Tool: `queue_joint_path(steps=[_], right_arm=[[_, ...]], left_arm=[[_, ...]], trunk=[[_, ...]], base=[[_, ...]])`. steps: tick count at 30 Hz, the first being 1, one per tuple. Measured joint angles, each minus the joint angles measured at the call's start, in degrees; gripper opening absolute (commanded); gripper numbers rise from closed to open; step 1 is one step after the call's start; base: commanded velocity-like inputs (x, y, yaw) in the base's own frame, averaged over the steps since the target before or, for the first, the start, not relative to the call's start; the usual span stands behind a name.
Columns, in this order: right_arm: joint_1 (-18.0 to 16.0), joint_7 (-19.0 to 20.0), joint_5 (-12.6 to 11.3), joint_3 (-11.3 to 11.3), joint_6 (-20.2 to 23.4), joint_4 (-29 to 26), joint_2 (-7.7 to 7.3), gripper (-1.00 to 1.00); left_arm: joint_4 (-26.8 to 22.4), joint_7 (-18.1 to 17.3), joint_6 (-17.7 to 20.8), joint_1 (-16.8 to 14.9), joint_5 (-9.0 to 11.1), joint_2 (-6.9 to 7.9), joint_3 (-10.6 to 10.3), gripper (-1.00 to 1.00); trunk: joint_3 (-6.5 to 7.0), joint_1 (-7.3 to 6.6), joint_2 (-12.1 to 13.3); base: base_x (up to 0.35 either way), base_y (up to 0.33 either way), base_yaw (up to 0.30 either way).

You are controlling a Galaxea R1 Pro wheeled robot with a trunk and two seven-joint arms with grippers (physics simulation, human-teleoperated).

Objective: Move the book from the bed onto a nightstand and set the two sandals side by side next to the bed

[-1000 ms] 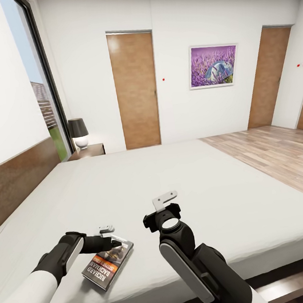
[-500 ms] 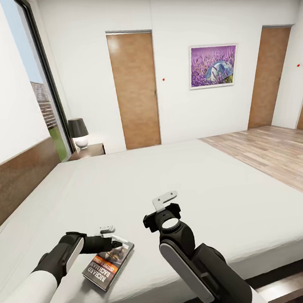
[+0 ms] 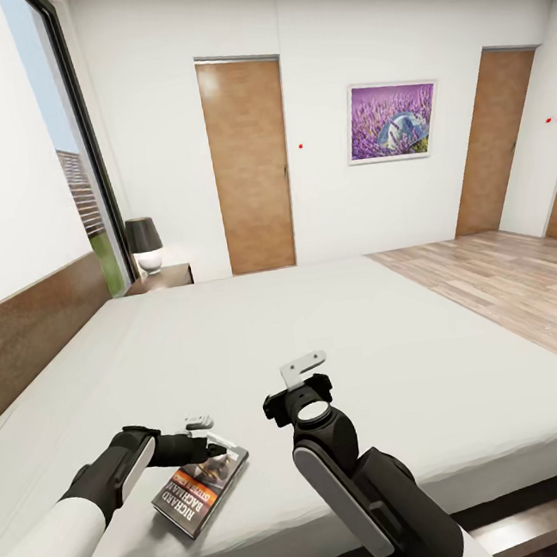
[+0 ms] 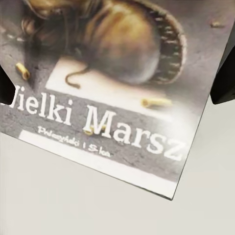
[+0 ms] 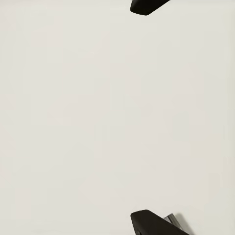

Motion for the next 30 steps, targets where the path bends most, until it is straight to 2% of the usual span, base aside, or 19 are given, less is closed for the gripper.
queue_joint_path(steps=[22,30], right_arm=[[0.0,0.0,0.04,0.0,-0.02,0.0,0.0,1.0],[0.01,0.0,0.03,0.0,-0.02,-0.01,0.0,1.0]], left_arm=[[-0.95,-0.93,0.55,0.14,0.42,-0.01,-0.21,1.0],[-1.23,-0.99,0.57,0.15,0.42,-0.17,-1.31,1.0]], trunk=[[-0.02,0.01,0.01],[-0.02,0.01,0.01]], base=[[0.0,0.0,0.0],[0.0,0.0,0.0]])
